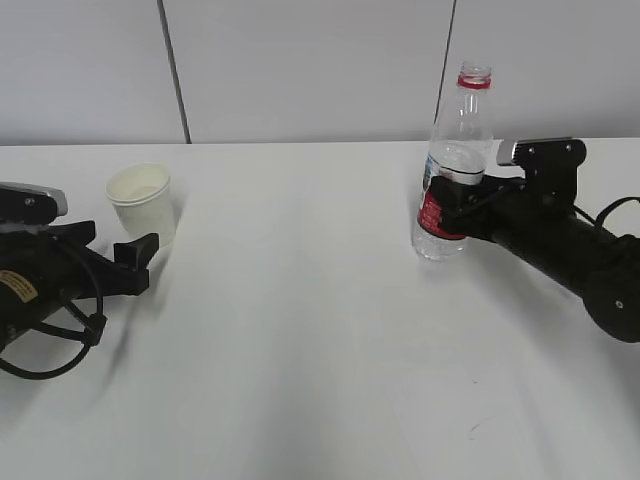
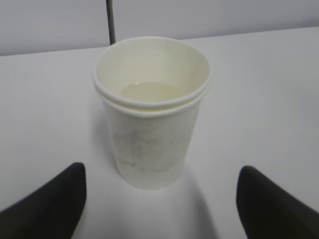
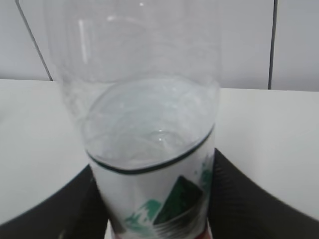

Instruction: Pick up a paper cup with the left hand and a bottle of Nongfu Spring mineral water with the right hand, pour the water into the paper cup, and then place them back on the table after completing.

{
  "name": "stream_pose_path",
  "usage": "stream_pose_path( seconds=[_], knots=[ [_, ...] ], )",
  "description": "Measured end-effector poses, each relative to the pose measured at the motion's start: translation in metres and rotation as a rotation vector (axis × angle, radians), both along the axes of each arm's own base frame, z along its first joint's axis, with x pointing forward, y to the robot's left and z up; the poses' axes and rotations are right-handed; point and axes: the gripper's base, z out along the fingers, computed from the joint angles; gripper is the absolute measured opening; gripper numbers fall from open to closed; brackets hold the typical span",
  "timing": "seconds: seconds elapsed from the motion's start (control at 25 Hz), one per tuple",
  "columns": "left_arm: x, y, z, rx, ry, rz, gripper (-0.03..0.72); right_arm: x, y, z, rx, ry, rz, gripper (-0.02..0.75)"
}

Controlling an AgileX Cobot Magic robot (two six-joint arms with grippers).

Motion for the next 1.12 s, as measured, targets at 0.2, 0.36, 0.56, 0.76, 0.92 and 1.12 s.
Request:
stream_pose_path(
  seconds=[0.2, 0.36, 0.56, 0.76, 0.92, 1.12],
  knots=[
    [0.000, 0.000, 0.000, 0.000, 0.000, -0.002, 0.566, 0.000, 0.000, -0.008, 0.012, -0.005, -0.002, 0.395],
    [0.000, 0.000, 0.000, 0.000, 0.000, -0.002, 0.566, 0.000, 0.000, -0.008, 0.014, -0.007, -0.003, 0.395],
    [0.000, 0.000, 0.000, 0.000, 0.000, -0.002, 0.566, -0.003, 0.000, -0.009, 0.017, -0.007, -0.003, 0.395],
    [0.000, 0.000, 0.000, 0.001, 0.000, -0.003, 0.566, -0.005, 0.000, -0.009, 0.012, -0.018, 0.000, 0.403],
    [0.000, 0.000, 0.000, 0.001, 0.000, -0.003, 0.566, -0.007, 0.002, -0.010, -0.027, -0.029, 0.029, 0.534],
    [0.000, 0.000, 0.000, 0.001, 0.000, -0.005, 0.566, -0.012, 0.002, -0.013, -0.032, -0.014, 0.036, 0.636]
  ],
)
